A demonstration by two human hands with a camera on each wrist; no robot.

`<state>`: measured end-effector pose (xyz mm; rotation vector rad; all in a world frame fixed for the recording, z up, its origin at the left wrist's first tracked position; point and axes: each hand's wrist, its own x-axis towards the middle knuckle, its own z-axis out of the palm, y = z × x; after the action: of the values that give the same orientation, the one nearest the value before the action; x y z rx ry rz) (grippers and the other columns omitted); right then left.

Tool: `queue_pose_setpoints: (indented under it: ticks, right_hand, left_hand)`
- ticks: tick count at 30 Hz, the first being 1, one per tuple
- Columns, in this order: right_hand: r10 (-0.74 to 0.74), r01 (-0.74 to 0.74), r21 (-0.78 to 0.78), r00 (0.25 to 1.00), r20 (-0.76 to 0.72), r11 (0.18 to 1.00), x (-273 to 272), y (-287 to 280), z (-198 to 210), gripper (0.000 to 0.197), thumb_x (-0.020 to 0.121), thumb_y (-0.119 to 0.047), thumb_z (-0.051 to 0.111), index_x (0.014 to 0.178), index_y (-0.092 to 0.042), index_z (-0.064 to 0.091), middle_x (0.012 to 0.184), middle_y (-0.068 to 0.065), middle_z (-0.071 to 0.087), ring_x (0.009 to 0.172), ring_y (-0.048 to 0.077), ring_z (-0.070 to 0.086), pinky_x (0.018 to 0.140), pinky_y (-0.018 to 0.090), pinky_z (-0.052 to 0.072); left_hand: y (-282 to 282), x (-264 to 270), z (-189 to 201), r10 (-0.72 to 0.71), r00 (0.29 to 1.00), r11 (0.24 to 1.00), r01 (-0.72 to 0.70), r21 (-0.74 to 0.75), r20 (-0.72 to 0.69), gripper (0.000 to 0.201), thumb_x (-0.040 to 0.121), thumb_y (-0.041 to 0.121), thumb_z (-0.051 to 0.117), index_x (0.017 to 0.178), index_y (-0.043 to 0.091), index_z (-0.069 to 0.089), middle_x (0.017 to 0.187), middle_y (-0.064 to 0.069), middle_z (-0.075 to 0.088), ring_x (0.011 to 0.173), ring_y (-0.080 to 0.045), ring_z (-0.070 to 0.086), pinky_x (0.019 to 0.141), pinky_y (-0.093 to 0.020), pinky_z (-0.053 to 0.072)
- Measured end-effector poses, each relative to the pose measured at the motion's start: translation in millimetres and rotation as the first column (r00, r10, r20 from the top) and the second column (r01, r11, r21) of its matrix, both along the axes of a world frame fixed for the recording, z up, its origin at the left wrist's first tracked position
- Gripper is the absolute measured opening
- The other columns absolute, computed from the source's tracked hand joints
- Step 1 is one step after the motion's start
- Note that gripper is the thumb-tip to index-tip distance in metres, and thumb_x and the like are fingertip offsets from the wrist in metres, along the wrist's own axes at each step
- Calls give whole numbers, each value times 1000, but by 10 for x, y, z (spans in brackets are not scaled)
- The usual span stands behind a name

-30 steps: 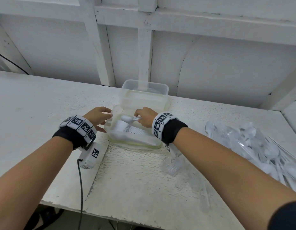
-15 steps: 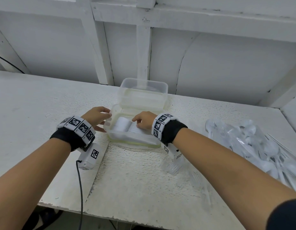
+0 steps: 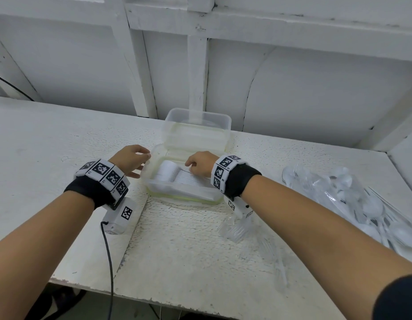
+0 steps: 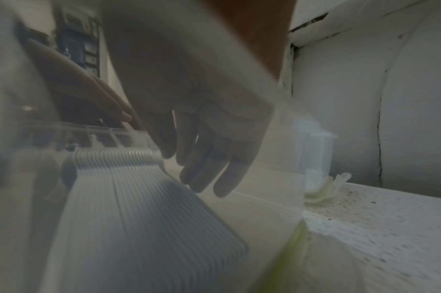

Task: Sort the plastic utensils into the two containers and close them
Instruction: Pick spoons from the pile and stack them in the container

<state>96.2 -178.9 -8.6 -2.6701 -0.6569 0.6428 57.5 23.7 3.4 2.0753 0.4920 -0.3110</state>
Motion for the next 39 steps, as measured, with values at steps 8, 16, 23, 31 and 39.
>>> queue_pose_setpoints:
  ticks: [8,16,23,31,39]
  right_hand:
    - [50,-67,114,988,143,991,-251,-402,435,35,96,-15,45,130,-9,53,130,6,57,119,18,51,96,19,34]
    - [-15,-18,159,979,203,987,-850,-1298,557,32,95,-21,51,126,-15,58,118,4,61,106,14,56,86,15,35]
    - [-69,72,-21,990,123,997,-1266,-1943,168,33,96,-23,48,128,-18,55,121,5,57,110,16,53,94,24,37]
    - [-99,149,-264,976,193,953,-1511,-2361,18,43,92,-14,46,134,-25,42,124,2,46,113,21,44,89,31,37]
    - [-39,110,-259,963,265,960,-1577,-2544,-8,36,95,-23,45,130,-30,53,119,2,47,106,21,45,76,26,28]
  left_hand:
    - [-309,-198,284,-160,926,935,31,354,343,28,94,21,48,117,10,59,114,-10,62,102,-23,56,85,-31,42]
    - [-1235,-732,324,-510,764,856,405,322,395,12,94,20,51,100,20,61,84,12,61,78,-4,57,70,-17,43]
    - [-1887,-939,-163,-816,565,554,701,449,124,25,95,25,49,115,16,62,117,-2,58,101,-12,54,86,-19,39]
    - [-2281,-1012,-443,-937,252,50,784,619,-243,49,97,44,37,143,47,21,157,0,8,141,-25,10,111,-44,20]
    - [-2226,-979,-464,-917,324,96,745,660,-233,37,96,44,36,132,37,42,152,0,17,138,-27,20,110,-42,27]
